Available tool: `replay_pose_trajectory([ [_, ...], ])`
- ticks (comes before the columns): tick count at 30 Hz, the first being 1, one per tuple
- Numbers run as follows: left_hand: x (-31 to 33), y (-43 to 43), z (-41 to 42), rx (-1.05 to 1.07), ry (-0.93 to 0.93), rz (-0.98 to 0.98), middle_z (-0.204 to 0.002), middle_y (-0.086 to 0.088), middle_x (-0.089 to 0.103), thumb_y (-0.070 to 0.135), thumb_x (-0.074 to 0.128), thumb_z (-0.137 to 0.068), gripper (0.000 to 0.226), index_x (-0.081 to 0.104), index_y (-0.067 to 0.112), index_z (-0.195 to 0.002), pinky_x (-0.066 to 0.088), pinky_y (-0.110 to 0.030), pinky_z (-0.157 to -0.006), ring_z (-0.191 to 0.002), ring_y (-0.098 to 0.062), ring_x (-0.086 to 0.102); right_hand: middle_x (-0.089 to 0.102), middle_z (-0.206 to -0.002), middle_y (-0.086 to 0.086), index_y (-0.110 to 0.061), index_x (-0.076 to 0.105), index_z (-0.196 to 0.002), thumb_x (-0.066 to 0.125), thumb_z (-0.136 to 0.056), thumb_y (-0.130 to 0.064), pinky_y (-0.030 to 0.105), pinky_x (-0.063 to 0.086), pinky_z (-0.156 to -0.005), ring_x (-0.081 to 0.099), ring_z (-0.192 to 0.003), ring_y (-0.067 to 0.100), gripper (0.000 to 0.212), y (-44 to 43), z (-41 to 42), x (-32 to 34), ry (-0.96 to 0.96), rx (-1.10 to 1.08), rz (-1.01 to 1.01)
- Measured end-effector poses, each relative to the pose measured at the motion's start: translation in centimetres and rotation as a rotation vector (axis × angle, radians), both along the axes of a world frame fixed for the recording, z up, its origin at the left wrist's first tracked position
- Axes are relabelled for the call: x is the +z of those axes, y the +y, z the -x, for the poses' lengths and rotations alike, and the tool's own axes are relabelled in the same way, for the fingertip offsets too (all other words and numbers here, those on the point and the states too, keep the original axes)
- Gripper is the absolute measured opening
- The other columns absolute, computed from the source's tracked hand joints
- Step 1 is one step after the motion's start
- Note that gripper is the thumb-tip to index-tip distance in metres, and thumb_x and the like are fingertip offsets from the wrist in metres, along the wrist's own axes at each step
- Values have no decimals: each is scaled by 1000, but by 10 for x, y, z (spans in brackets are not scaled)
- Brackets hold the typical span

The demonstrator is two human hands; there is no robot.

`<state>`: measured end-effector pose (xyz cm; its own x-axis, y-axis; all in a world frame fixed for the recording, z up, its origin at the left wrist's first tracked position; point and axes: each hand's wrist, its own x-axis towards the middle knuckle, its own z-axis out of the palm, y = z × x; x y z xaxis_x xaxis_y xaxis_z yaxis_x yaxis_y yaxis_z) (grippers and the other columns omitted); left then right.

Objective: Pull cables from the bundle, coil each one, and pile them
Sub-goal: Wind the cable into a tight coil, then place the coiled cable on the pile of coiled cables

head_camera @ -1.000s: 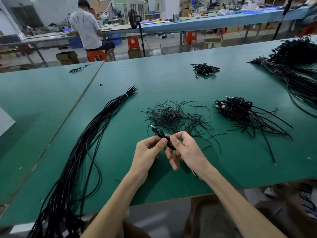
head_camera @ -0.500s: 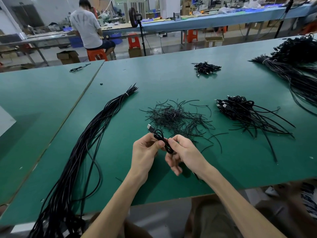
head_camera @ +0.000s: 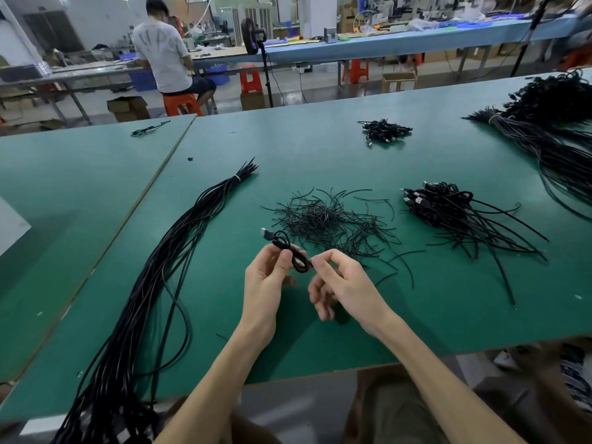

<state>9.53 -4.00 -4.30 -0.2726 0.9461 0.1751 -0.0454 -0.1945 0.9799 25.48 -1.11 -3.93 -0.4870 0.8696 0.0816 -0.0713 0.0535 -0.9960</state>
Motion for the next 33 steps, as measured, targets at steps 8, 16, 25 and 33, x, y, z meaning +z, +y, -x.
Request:
replay_pose_trajectory([
  [8,33,24,9,145,-123,60,-85,-9,71,30,62,-102,23,67,10,-93,54,-28,-59,-77,-22,67,69,-69,11,-6,58,-102,55,-105,-35,29,44,-40,62,-46,28,30,1,2,-5,-53,-12,-30],
  [16,109,80,-28,-163,49,150,-78,-2,70,36,65,-100,29,67,7,-102,56,-23,-57,-63,-16,67,72,-73,8,-12,63,-98,66,-100,-27,27,46,-43,64,-50,22,16,1,3,-7,-162,4,-74],
  [25,63,143,-166,-352,443,386,-89,-20,76,37,57,-105,40,59,6,-80,58,-33,-68,-77,-34,77,61,-78,17,7,60,-98,54,-97,8,36,55,-62,60,-66,21,6,2,3,-16,-83,27,-52],
  [33,43,152,-185,-401,370,465,-130,-26,64,0,43,-105,25,64,-6,-117,61,-47,-89,-94,-37,75,67,-74,-10,2,61,-107,67,-99,-9,21,49,-57,58,-62,3,15,5,3,-23,-24,55,-16],
])
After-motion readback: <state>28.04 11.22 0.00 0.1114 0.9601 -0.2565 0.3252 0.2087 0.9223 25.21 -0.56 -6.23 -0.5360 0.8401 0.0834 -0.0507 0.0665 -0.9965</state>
